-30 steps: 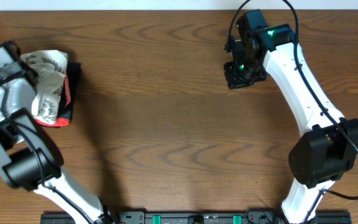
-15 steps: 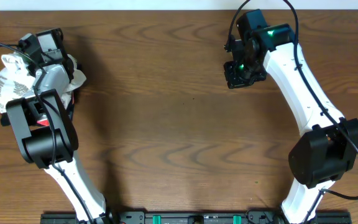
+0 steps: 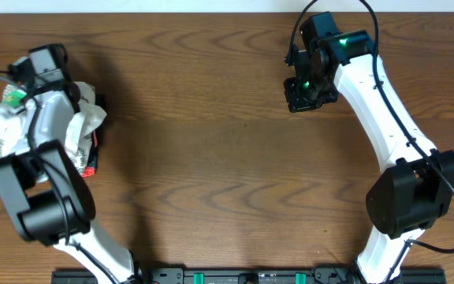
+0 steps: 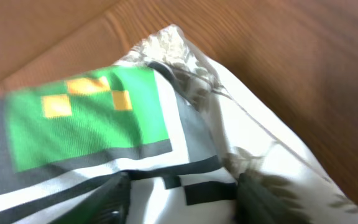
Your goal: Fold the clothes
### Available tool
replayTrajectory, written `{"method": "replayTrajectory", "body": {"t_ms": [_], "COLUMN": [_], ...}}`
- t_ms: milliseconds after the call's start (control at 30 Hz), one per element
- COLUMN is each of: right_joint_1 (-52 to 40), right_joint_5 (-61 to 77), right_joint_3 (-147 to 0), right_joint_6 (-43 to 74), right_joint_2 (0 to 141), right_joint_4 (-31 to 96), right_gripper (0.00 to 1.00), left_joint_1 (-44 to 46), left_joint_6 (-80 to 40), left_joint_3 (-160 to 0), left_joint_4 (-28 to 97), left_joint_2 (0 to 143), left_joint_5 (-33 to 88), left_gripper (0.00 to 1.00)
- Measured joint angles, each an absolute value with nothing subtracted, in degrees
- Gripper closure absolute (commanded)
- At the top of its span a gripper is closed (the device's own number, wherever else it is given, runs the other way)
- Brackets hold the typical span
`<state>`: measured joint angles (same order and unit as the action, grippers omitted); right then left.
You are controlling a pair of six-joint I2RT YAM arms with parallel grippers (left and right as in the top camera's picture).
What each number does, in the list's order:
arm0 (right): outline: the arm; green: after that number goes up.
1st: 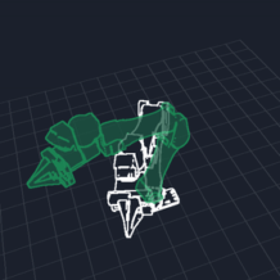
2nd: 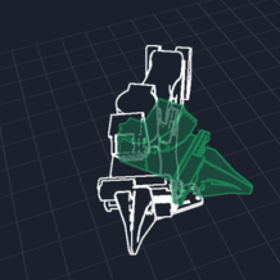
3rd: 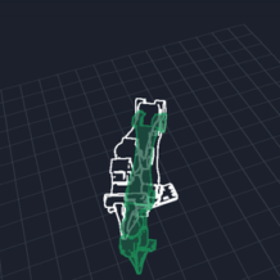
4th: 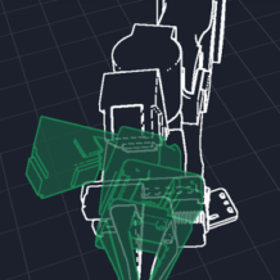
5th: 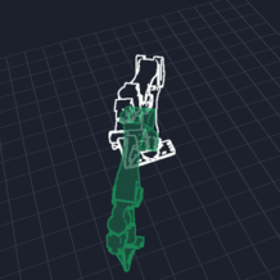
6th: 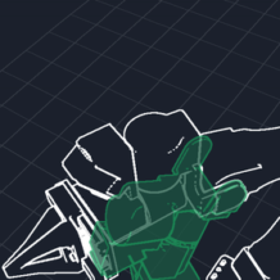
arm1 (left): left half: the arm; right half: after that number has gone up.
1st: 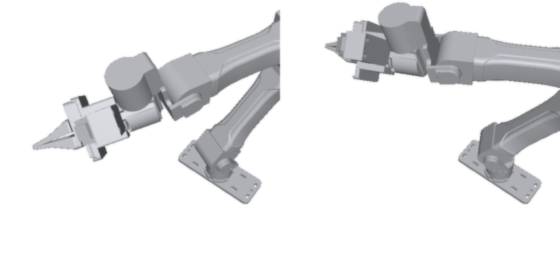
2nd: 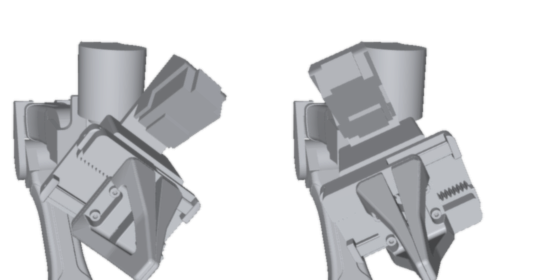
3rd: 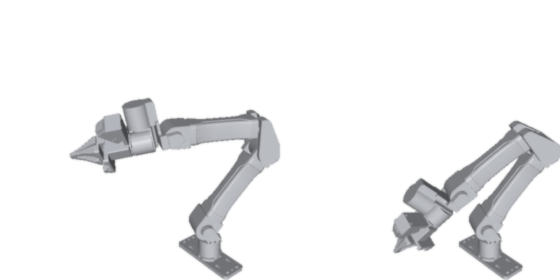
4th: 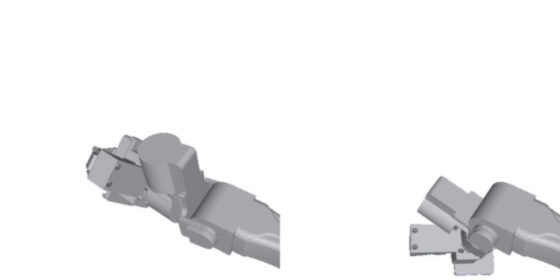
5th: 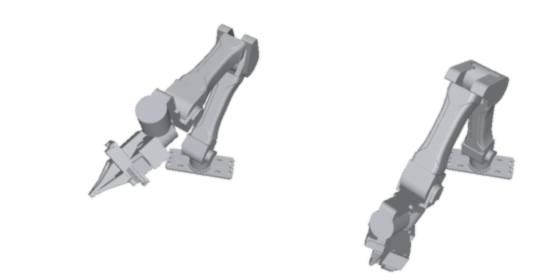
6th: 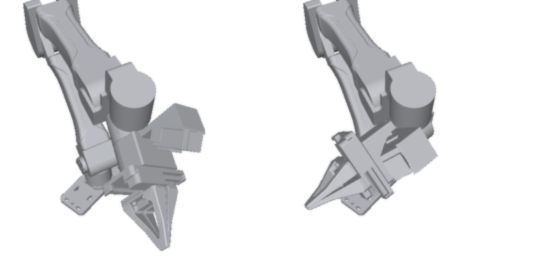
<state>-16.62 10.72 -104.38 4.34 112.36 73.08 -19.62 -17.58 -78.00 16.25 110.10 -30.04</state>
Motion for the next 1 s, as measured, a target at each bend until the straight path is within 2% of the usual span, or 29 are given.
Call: {"method": "replayTrajectory", "body": {"t_ms": [100, 467, 767, 1000], "right_joint_1": [-16.6, -16.6, -16.6, -16.6], "right_joint_5": [10.7, 10.7, 10.7, 10.6], "right_joint_3": [-104.4, -104.4, -104.4, -104.4], "right_joint_6": [4.3, 4.3, 4.3, 4.3], "right_joint_2": [112.4, 112.4, 112.4, 112.4], "right_joint_4": [73.1, 73.8, 74.4, 74.4], "right_gripper": [0.99, 0.99, 0.99, 0.99], "left_joint_1": [-20.8, -22.3, -29.8, -31.7], "left_joint_6": [-16.2, -15.6, -19.7, -21.0], "left_joint_3": [-77.7, -77.6, -77.5, -77.5], "left_joint_4": [17.4, 28.0, 30.8, 33.2], "left_joint_2": [106.4, 95.9, 99.0, 106.8], "left_joint_5": [-29.7, -29.7, -28.4, -27.5], "left_gripper": [0.32, 0.31, 0.31, 0.31]}}
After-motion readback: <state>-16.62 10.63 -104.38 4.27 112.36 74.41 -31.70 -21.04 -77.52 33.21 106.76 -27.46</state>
